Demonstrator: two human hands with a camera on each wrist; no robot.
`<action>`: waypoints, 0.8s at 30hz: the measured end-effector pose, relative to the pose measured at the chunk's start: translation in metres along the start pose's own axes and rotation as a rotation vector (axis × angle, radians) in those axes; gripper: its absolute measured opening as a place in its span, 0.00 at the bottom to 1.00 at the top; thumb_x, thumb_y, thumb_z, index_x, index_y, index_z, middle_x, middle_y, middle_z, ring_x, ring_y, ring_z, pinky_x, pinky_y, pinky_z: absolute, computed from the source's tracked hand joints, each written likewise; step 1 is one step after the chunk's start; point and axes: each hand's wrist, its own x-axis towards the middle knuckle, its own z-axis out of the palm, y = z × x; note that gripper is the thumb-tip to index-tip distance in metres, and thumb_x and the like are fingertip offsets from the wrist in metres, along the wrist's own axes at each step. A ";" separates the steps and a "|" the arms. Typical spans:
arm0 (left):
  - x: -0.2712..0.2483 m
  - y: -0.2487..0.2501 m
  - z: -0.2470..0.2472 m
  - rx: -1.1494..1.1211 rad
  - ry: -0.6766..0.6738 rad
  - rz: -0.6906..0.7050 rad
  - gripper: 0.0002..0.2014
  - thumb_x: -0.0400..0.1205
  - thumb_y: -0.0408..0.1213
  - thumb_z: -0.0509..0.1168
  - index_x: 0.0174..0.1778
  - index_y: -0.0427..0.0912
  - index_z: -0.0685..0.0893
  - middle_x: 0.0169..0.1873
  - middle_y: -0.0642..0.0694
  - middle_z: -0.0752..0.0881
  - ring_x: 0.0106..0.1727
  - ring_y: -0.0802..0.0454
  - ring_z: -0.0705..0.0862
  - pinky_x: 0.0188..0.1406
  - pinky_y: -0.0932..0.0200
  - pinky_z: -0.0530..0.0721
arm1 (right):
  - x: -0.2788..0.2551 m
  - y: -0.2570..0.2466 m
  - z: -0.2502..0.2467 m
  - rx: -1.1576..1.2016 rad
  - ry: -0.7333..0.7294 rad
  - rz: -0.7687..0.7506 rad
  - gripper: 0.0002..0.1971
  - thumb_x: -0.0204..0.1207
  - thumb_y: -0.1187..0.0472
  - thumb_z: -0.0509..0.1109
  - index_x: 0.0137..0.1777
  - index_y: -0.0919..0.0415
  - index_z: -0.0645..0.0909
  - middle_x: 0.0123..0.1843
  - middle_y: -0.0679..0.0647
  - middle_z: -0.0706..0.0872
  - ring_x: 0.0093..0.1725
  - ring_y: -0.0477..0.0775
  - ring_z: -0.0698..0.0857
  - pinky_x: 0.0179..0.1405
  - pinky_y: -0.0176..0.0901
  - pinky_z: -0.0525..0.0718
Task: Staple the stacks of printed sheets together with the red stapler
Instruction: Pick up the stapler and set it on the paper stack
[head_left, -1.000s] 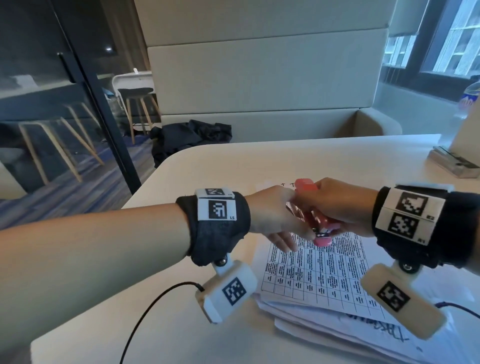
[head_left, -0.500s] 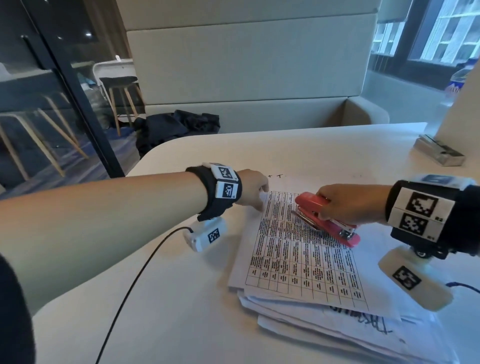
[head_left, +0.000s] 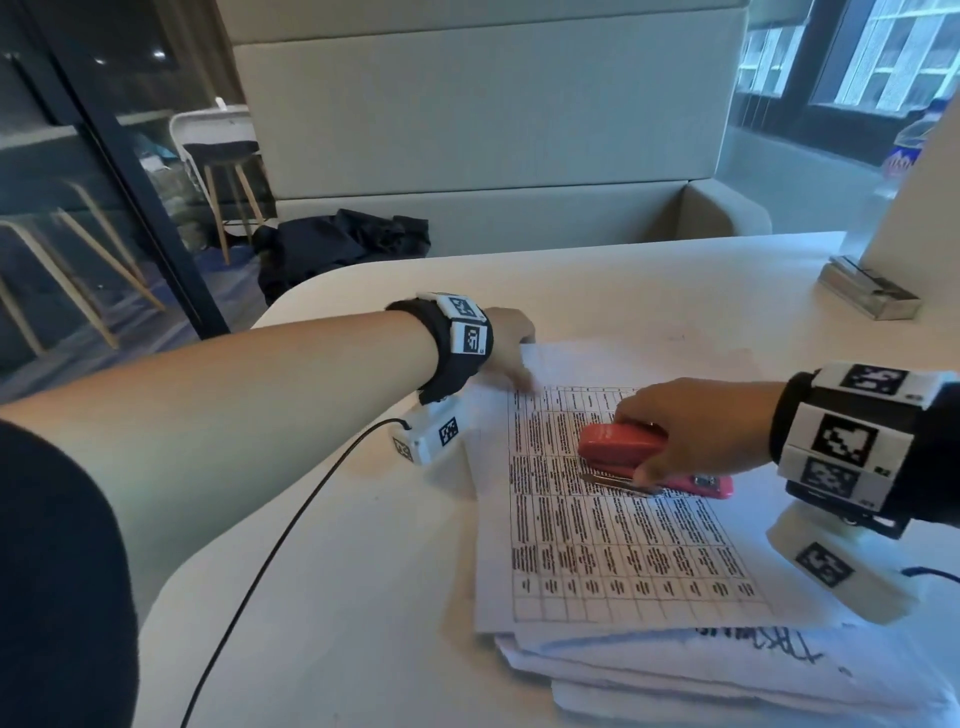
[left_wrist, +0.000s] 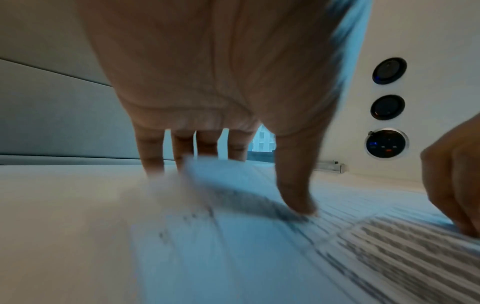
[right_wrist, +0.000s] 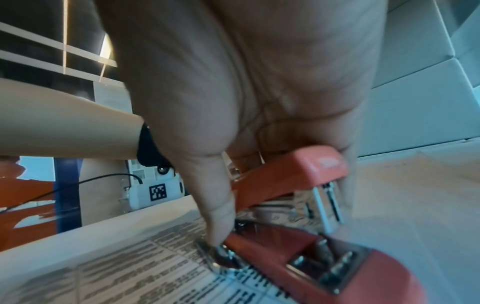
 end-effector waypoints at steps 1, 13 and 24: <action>0.000 -0.002 -0.001 -0.015 0.078 0.020 0.15 0.76 0.50 0.71 0.41 0.42 0.77 0.38 0.50 0.78 0.45 0.46 0.76 0.36 0.59 0.72 | 0.000 0.001 0.000 -0.014 0.013 -0.005 0.16 0.76 0.47 0.71 0.62 0.48 0.76 0.50 0.43 0.82 0.46 0.41 0.80 0.51 0.35 0.79; -0.100 -0.086 -0.017 -0.315 0.424 -0.150 0.08 0.83 0.37 0.63 0.51 0.34 0.81 0.44 0.42 0.80 0.43 0.46 0.77 0.39 0.60 0.69 | -0.021 -0.032 -0.020 -0.072 0.080 -0.052 0.07 0.82 0.49 0.63 0.43 0.47 0.70 0.43 0.46 0.81 0.40 0.47 0.81 0.42 0.43 0.81; -0.189 -0.171 0.076 -0.635 0.199 -0.726 0.09 0.82 0.33 0.64 0.55 0.32 0.79 0.51 0.33 0.83 0.41 0.41 0.80 0.37 0.53 0.82 | -0.029 -0.096 0.004 -0.133 -0.176 -0.165 0.07 0.81 0.49 0.60 0.48 0.51 0.73 0.45 0.54 0.86 0.33 0.47 0.81 0.35 0.44 0.83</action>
